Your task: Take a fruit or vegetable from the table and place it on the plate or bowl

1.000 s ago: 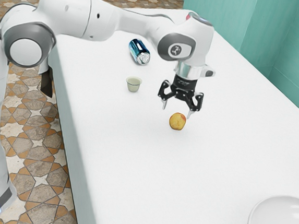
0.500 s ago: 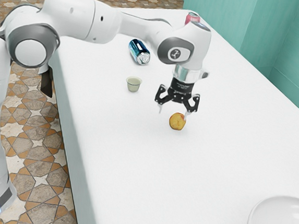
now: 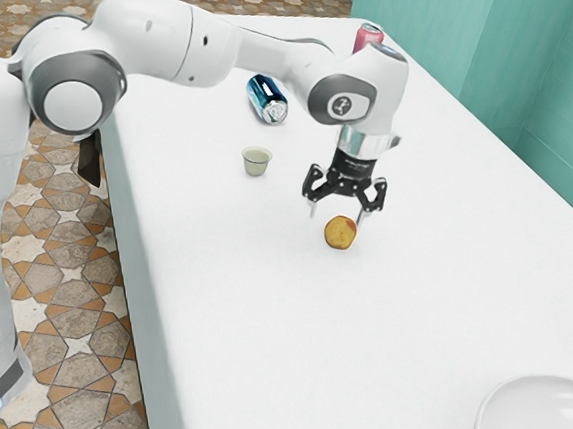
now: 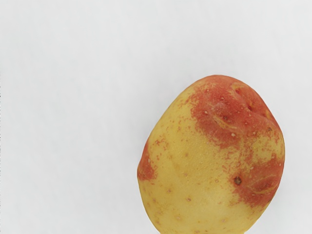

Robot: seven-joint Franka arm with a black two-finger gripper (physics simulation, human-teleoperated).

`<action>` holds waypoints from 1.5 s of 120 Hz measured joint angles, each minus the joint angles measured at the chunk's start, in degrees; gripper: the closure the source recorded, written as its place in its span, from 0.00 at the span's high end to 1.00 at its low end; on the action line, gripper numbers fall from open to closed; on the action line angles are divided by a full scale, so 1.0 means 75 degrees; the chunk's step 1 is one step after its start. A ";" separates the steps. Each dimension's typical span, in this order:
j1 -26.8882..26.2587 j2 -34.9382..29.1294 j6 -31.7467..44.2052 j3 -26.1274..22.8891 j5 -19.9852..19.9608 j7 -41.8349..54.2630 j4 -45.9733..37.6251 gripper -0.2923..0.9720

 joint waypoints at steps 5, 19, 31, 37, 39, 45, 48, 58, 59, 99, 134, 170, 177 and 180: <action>0.0027 0.0010 0.0005 0.0004 0.0005 -0.0033 0.0001 0.77; 0.0066 0.0019 0.0012 0.0016 0.0013 -0.0115 0.0001 0.77; 0.0067 0.0049 0.0016 0.0018 0.0007 -0.0174 -0.0015 0.77; 0.0067 0.0053 0.0017 0.0029 0.0004 -0.0200 -0.0026 0.77; 0.0066 0.0054 0.0017 0.0032 0.0003 -0.0208 -0.0027 0.77; 0.0068 0.0055 0.0018 0.0038 0.0012 -0.0227 -0.0022 0.77; 0.0068 0.0056 0.0018 0.0039 0.0022 -0.0229 -0.0014 0.77; 0.0054 0.0048 0.0019 0.0033 0.0142 -0.0185 0.0004 0.77; 0.0052 0.0048 0.0019 0.0031 0.0162 -0.0176 0.0005 0.77; 0.0012 0.0097 0.0216 -0.0016 0.0560 0.0400 0.0003 0.77; 0.0057 0.0376 0.0459 -0.0027 0.0588 0.0796 0.0253 0.77; 0.0058 0.0497 0.0542 -0.0018 0.0511 0.1053 0.0211 0.77; 0.0058 0.0501 0.0548 -0.0016 0.0493 0.1089 0.0197 0.77; 0.0058 0.0510 0.0550 -0.0015 0.0488 0.1104 0.0190 0.77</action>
